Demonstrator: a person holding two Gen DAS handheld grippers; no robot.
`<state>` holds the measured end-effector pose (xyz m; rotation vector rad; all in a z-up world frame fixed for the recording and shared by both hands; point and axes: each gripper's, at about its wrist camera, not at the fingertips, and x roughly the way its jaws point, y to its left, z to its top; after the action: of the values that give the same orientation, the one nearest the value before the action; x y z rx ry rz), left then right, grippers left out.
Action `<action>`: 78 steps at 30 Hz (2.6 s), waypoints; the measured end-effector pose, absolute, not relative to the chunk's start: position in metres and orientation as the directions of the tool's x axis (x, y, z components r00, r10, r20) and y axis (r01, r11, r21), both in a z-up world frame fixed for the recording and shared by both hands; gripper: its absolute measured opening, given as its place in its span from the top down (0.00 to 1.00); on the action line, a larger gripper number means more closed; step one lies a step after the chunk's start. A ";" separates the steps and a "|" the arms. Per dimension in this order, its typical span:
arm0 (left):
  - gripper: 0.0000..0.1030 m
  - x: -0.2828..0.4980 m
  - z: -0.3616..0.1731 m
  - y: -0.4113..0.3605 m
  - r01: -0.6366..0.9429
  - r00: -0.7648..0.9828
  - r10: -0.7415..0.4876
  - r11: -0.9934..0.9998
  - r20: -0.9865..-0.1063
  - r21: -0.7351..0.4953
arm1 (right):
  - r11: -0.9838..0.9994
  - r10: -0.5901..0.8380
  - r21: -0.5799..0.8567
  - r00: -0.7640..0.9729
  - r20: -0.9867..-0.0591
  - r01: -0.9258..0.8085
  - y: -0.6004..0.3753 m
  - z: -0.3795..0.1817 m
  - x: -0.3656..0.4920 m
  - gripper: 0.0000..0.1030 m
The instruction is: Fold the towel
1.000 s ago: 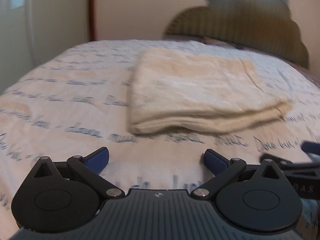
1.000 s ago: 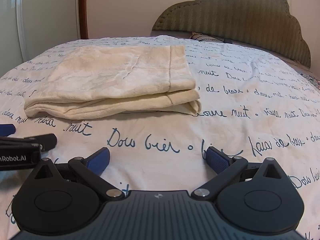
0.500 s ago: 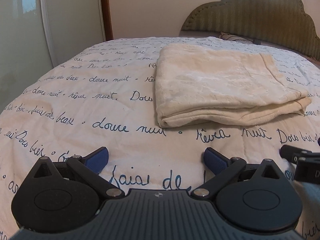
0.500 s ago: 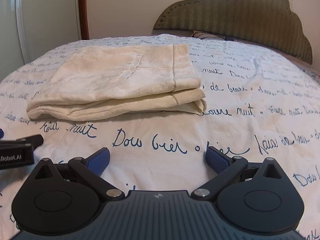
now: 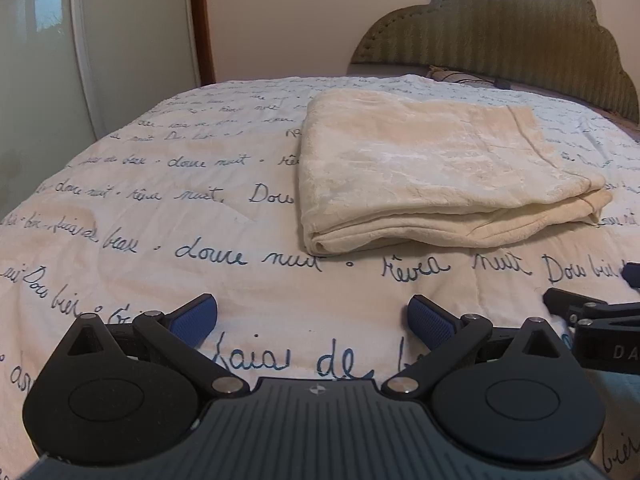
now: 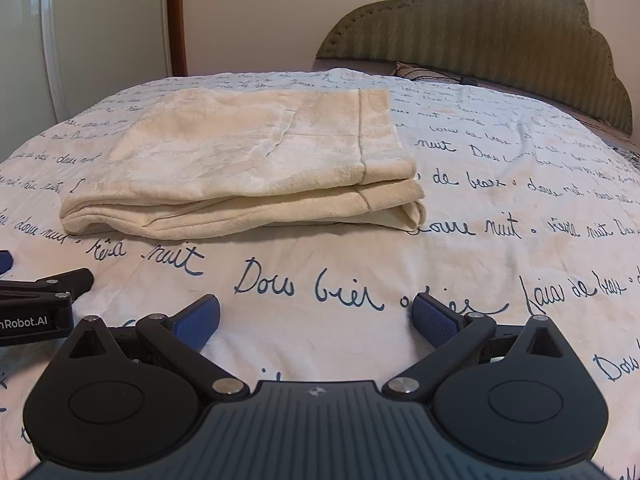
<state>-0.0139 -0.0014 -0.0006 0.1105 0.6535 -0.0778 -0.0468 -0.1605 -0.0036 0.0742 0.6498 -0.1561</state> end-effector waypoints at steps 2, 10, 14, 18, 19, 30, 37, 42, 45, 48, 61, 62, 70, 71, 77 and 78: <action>0.01 -0.014 -0.001 -0.002 0.108 0.792 -0.035 0.991 -0.610 0.083 | 0.985 -0.124 0.020 0.782 -0.611 0.171 -0.161 -0.004 -0.046 0.00; 0.00 -0.014 0.000 -0.004 0.101 0.793 -0.022 0.990 -0.609 0.097 | 0.984 -0.114 0.040 0.782 -0.612 0.175 -0.163 -0.004 -0.046 0.00; 0.00 -0.014 -0.001 -0.005 0.098 0.793 -0.019 0.990 -0.609 0.097 | 0.984 -0.110 0.047 0.785 -0.610 0.174 -0.165 -0.005 -0.047 0.00; 0.00 -0.015 0.000 -0.005 0.098 0.795 -0.015 0.990 -0.607 0.104 | 0.983 -0.105 0.056 0.787 -0.608 0.175 -0.167 -0.005 -0.048 0.00; 0.00 -0.015 0.000 -0.006 0.098 0.795 -0.014 0.990 -0.606 0.105 | 0.983 -0.105 0.057 0.787 -0.607 0.175 -0.167 -0.005 -0.048 0.00; 0.01 -0.016 0.000 -0.001 0.127 0.794 -0.057 0.989 -0.605 0.074 | 0.974 -0.159 0.037 0.784 -0.600 0.225 -0.166 -0.005 -0.050 0.00; 0.01 -0.016 -0.001 -0.003 0.128 0.791 -0.056 0.989 -0.609 0.076 | 0.975 -0.144 0.048 0.781 -0.608 0.217 -0.169 -0.006 -0.049 0.00; 0.00 -0.014 -0.001 -0.002 0.123 0.784 -0.062 0.991 -0.617 0.058 | 0.975 -0.140 0.055 0.782 -0.607 0.217 -0.170 -0.006 -0.049 0.00; 0.00 -0.014 -0.001 -0.003 0.121 0.786 -0.058 0.991 -0.616 0.062 | 0.975 -0.139 0.056 0.782 -0.607 0.217 -0.169 -0.006 -0.049 0.00; 0.00 -0.014 -0.001 -0.003 0.120 0.786 -0.059 0.991 -0.616 0.058 | 0.974 -0.138 0.058 0.783 -0.607 0.217 -0.169 -0.006 -0.049 0.00; 0.00 -0.014 -0.002 -0.003 0.119 0.786 -0.057 0.991 -0.616 0.060 | 0.974 -0.138 0.059 0.783 -0.607 0.218 -0.169 -0.006 -0.049 0.00; 0.00 -0.014 -0.001 -0.003 0.119 0.786 -0.057 0.991 -0.616 0.060 | 0.974 -0.138 0.059 0.783 -0.607 0.218 -0.169 -0.006 -0.049 0.00; 0.00 -0.014 -0.002 -0.003 0.119 0.786 -0.057 0.991 -0.615 0.060 | 0.974 -0.138 0.059 0.783 -0.607 0.218 -0.169 -0.006 -0.049 0.00; 0.00 -0.014 -0.002 -0.003 0.119 0.786 -0.057 0.991 -0.615 0.060 | 0.974 -0.138 0.059 0.783 -0.607 0.218 -0.169 -0.006 -0.049 0.00; 0.00 -0.014 -0.002 -0.003 0.119 0.786 -0.057 0.991 -0.616 0.059 | 0.974 -0.138 0.059 0.783 -0.607 0.218 -0.169 -0.006 -0.049 0.00; 0.00 -0.014 -0.002 -0.003 0.119 0.786 -0.058 0.991 -0.616 0.058 | 0.974 -0.138 0.059 0.783 -0.607 0.218 -0.169 -0.006 -0.049 0.00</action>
<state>-0.0140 -0.0031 -0.0016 0.0954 0.6607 -0.0953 -0.0491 -0.1693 -0.0065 0.1287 0.6437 -0.1925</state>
